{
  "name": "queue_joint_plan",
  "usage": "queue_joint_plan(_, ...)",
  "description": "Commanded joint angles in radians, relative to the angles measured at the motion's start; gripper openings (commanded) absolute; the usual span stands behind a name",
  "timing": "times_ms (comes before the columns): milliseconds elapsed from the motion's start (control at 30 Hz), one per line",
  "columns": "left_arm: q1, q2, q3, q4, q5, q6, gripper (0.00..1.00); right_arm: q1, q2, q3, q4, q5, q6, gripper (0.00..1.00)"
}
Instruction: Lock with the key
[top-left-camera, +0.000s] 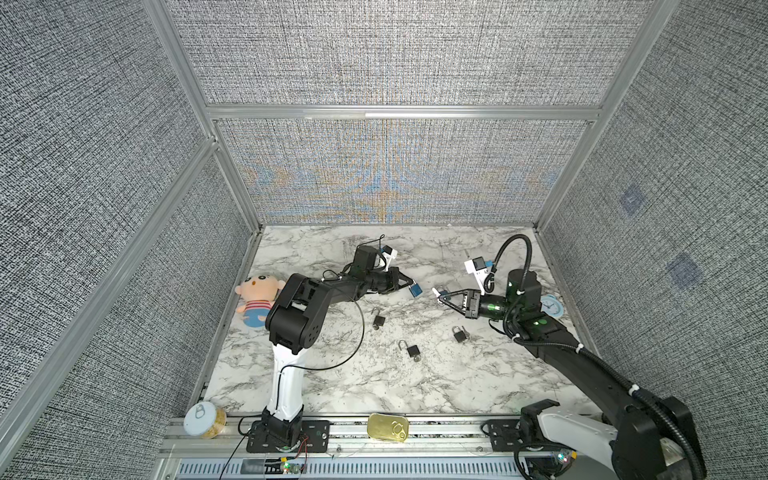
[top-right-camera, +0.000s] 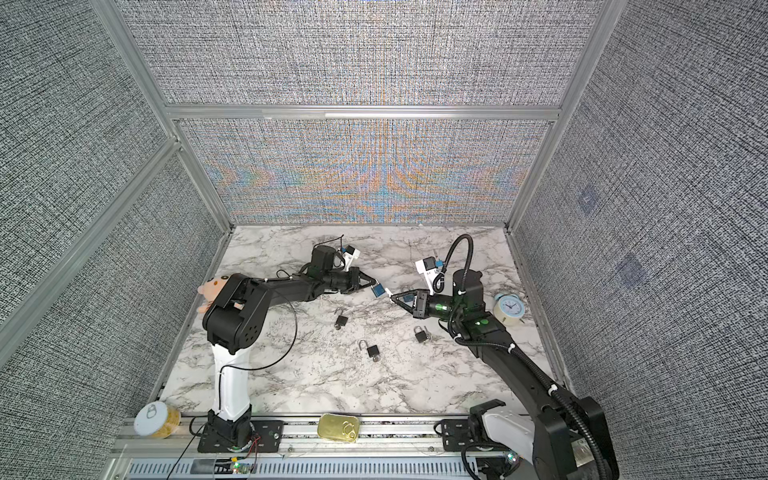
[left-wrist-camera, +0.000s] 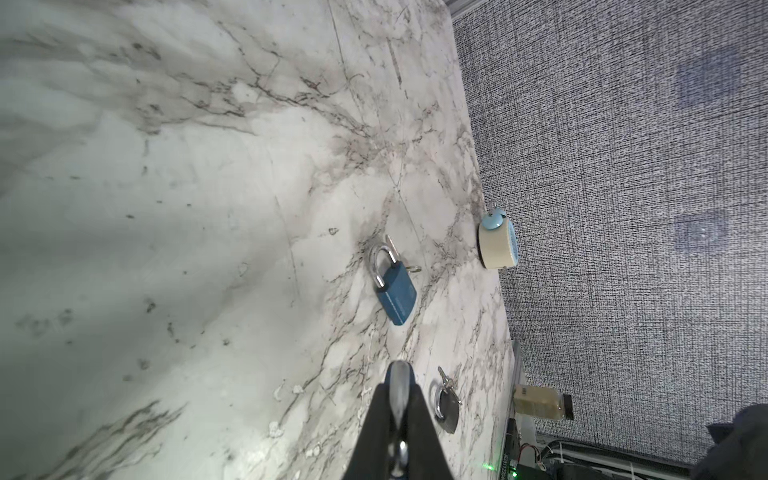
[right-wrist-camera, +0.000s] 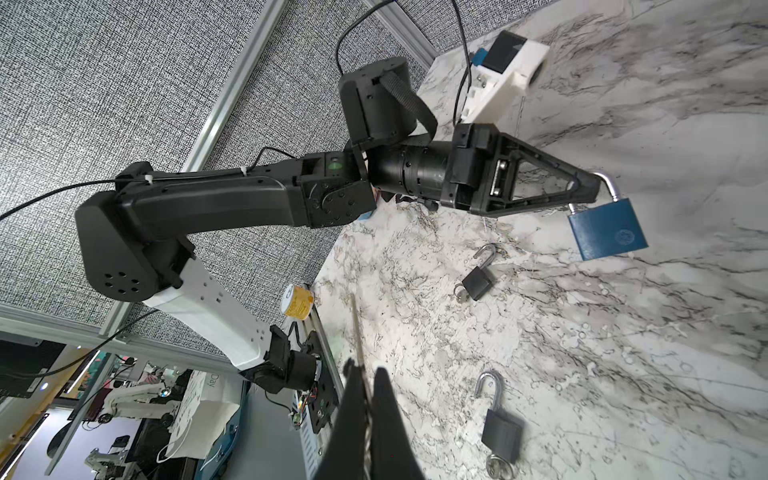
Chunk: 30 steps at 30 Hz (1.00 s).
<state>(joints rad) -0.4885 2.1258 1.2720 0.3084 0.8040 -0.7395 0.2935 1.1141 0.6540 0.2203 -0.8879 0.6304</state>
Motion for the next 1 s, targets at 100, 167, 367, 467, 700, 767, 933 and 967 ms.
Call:
queue_joint_plan(100,-0.002,0.057,0.059,-0.086,0.006,0.037,0.0,-0.002,-0.002,0.01,0.0,0.003,-0.005,0.0)
queue_joint_plan(167,-0.002,0.073,0.073,-0.103,0.006,0.043,0.0,-0.004,0.0,0.012,-0.001,0.003,-0.002,0.0)
queue_joint_plan(367,-0.004,0.101,0.082,-0.108,0.007,0.037,0.02,-0.004,-0.002,0.004,0.007,0.007,0.006,0.0)
queue_joint_plan(467,-0.002,0.112,0.088,-0.114,0.012,0.037,0.02,-0.005,-0.003,0.0,0.008,0.008,0.009,0.0)
queue_joint_plan(700,-0.002,0.128,0.1,-0.13,0.0,0.043,0.19,-0.004,-0.003,-0.005,0.009,0.016,0.012,0.0)
queue_joint_plan(767,-0.004,0.126,0.102,-0.138,-0.014,0.046,0.24,-0.004,0.0,-0.005,0.009,0.015,0.012,0.0)
queue_joint_plan(933,-0.002,0.121,0.106,-0.15,-0.049,0.054,0.26,-0.005,0.001,-0.007,-0.005,0.037,0.004,0.0)
queue_joint_plan(967,-0.001,0.118,0.107,-0.154,-0.06,0.057,0.26,-0.004,0.003,-0.007,-0.01,0.044,0.0,0.0)
